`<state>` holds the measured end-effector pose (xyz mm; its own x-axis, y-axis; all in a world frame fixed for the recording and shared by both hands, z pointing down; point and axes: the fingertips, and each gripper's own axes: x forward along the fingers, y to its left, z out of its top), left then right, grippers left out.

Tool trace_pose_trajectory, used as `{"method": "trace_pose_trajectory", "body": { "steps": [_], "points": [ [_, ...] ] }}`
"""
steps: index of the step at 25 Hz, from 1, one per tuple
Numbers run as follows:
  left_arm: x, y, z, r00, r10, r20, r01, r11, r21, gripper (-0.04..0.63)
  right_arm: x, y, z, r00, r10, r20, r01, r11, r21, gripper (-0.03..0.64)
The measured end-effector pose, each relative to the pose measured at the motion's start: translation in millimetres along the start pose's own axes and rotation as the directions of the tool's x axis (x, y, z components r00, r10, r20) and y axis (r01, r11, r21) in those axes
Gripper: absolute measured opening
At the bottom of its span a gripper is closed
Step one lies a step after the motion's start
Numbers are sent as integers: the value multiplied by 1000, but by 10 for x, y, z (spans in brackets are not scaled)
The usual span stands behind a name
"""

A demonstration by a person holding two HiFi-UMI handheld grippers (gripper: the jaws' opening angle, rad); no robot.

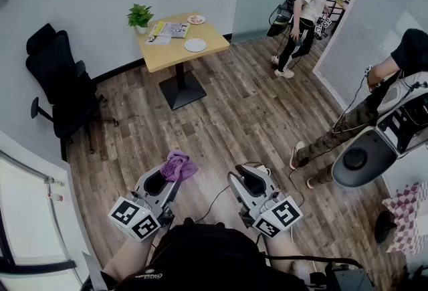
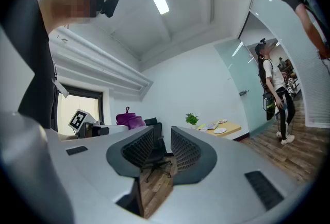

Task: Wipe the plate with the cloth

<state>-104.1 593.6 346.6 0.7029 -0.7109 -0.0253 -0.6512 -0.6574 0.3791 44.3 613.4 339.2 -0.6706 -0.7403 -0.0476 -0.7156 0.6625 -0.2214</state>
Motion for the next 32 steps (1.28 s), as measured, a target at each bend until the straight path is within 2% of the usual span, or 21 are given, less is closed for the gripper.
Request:
{"method": "trace_pose_trajectory", "body": {
  "steps": [7, 10, 23, 32],
  "points": [
    [73, -57, 17, 1000, -10, 3, 10, 1000, 5, 124, -8, -7, 21, 1000, 8, 4, -8, 1000, 4, 99],
    [117, -88, 8, 1000, -13, 3, 13, 1000, 8, 124, -31, -26, 70, 1000, 12, 24, -13, 1000, 20, 57],
    [355, -408, -173, 1000, -8, -14, 8, 1000, 11, 124, -441, -332, -6, 1000, -16, 2, 16, 998, 59, 57],
    [299, -433, -121, 1000, 8, 1, -8, 1000, 19, 124, -453, -291, 10, 1000, -1, -7, 2, 998, 56, 57]
  ]
}}
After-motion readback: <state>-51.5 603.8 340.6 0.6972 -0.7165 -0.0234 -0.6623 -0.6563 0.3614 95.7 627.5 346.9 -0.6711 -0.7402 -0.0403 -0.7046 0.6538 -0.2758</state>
